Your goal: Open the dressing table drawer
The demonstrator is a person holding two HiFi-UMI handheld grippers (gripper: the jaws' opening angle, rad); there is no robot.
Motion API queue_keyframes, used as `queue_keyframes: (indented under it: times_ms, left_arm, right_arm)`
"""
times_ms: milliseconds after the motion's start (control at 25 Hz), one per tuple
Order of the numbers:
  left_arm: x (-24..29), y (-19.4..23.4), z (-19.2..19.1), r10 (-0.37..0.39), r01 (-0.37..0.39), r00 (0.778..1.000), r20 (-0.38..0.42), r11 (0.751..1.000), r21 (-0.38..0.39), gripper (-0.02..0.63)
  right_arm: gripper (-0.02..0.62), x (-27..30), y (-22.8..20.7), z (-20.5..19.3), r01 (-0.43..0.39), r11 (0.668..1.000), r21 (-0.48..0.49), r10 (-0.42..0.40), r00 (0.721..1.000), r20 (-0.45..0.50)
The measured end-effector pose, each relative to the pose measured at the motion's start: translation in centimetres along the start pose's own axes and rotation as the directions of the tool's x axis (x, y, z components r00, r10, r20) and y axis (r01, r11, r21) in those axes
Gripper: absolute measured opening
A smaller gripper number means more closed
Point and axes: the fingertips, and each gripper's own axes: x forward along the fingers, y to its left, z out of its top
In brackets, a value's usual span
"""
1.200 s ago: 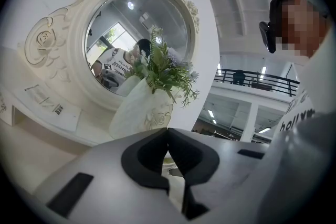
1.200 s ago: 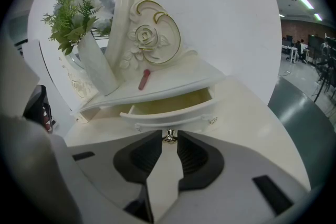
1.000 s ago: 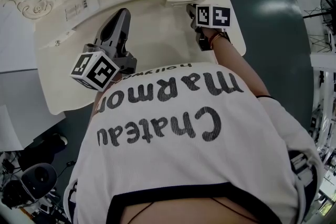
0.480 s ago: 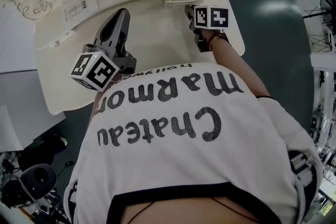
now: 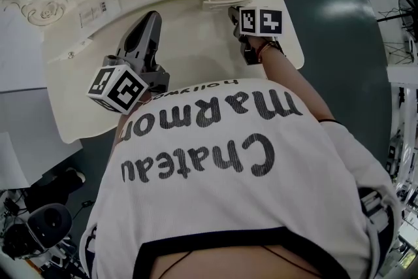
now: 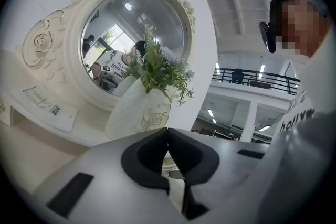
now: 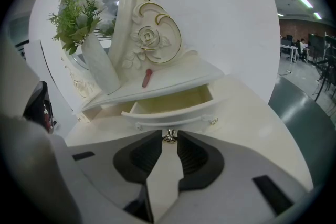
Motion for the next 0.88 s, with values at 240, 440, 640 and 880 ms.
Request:
queue_keyframes:
  times_ms: [240,440,640,880]
  left_arm:
    - [0.02,-0.16,-0.01,0.0,0.0,1.0,0.003,1.0,0.003,0.023]
    - [-0.03,-0.38,0.14,0.001,-0.001,1.0,0.009,1.0,0.003,0.023]
    - [-0.18,-0.52,0.21,0.003,-0.003,1.0,0.013,1.0,0.002,0.023]
    - [-0.4,-0.33,0.25,0.007,-0.007,1.0,0.013,1.0,0.003,0.023]
  right_arm:
    - [0.101,-0.17,0.04,-0.23,-0.007,1.0,-0.001,0.007,1.0,-0.002]
    - [0.101,-0.53,0.09,-0.53,-0.011,1.0,0.001,0.011,1.0,-0.007]
    - [0.101,-0.73,0.16,-0.81,-0.011,1.0,-0.006,0.011,1.0,-0.013]
    - [0.101,-0.76,0.17,-0.92,-0.004,1.0,-0.002,0.004,1.0,-0.013]
